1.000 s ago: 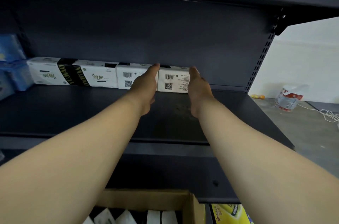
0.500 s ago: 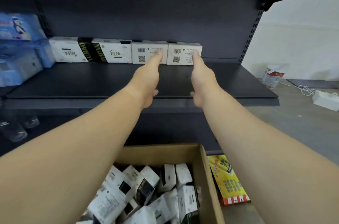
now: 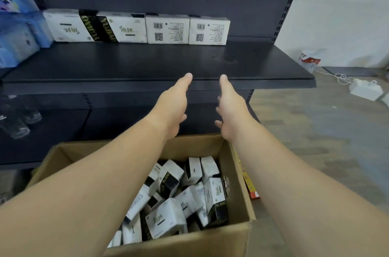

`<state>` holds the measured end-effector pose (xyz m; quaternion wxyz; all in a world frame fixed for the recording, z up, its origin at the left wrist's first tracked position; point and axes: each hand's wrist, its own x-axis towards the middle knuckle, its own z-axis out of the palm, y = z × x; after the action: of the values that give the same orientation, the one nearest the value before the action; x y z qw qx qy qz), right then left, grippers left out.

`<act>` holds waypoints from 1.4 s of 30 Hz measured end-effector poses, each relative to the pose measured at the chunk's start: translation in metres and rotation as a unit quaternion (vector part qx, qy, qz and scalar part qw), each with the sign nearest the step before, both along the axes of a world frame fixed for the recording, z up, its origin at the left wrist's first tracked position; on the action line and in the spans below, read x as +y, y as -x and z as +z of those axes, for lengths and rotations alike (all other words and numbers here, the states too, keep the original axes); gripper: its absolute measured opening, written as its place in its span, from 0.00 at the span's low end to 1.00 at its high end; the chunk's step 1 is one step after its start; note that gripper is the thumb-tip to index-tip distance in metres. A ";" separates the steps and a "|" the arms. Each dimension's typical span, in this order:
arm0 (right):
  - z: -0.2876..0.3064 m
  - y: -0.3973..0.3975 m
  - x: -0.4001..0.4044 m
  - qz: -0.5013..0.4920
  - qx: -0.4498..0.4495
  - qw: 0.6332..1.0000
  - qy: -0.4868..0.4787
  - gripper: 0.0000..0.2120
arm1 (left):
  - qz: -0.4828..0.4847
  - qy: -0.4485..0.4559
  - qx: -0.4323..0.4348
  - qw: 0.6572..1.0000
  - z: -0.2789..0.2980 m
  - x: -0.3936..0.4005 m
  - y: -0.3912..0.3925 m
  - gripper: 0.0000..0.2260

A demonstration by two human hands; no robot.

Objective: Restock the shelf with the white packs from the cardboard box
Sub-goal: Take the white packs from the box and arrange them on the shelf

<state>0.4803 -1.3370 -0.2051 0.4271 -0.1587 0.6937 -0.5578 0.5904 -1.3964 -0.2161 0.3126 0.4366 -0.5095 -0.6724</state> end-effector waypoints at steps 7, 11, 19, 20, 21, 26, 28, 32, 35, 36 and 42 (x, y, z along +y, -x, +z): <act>-0.058 0.005 0.002 0.010 0.015 0.998 -0.068 0.37 | -0.004 -0.050 -0.027 0.998 -0.044 0.009 0.003 0.30; -0.088 0.012 -0.001 0.017 -0.010 0.995 -0.100 0.36 | 0.006 -0.096 -0.052 0.994 -0.074 0.007 0.012 0.31; -0.147 0.031 -0.015 0.045 -0.072 0.983 -0.160 0.36 | 0.049 -0.166 -0.096 0.980 -0.137 -0.004 0.031 0.30; -0.154 0.032 -0.016 0.047 -0.077 0.982 -0.167 0.36 | 0.057 -0.177 -0.103 0.977 -0.145 -0.006 0.031 0.30; -0.162 0.033 -0.017 0.049 -0.082 0.980 -0.176 0.36 | 0.065 -0.188 -0.108 0.974 -0.153 -0.007 0.030 0.31; -0.198 0.026 -0.022 0.081 -0.096 0.967 -0.220 0.37 | 0.104 -0.239 -0.116 0.958 -0.187 -0.005 0.023 0.30; -0.212 0.020 -0.024 0.104 -0.094 0.962 -0.233 0.36 | 0.121 -0.259 -0.121 0.951 -0.200 -0.003 0.016 0.29; -0.230 0.003 -0.026 0.152 -0.084 0.948 -0.268 0.34 | 0.164 -0.298 -0.125 0.932 -0.224 0.002 -0.009 0.17; -0.241 -0.011 -0.026 0.183 -0.082 0.934 -0.297 0.34 | 0.183 -0.317 -0.126 0.922 -0.239 0.007 -0.028 0.27; -0.245 -0.016 -0.026 0.191 -0.084 0.930 -0.302 0.33 | 0.193 -0.327 -0.132 0.916 -0.243 0.009 -0.034 0.34; -0.265 -0.043 -0.024 0.238 -0.086 0.916 -0.313 0.28 | 0.213 -0.356 -0.143 0.898 -0.260 0.020 -0.058 0.35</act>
<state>0.5236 -1.3614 -0.4701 0.6328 -0.1288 0.7352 -0.2060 0.6482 -1.3765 -0.4758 0.1958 0.7085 -0.1696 -0.6565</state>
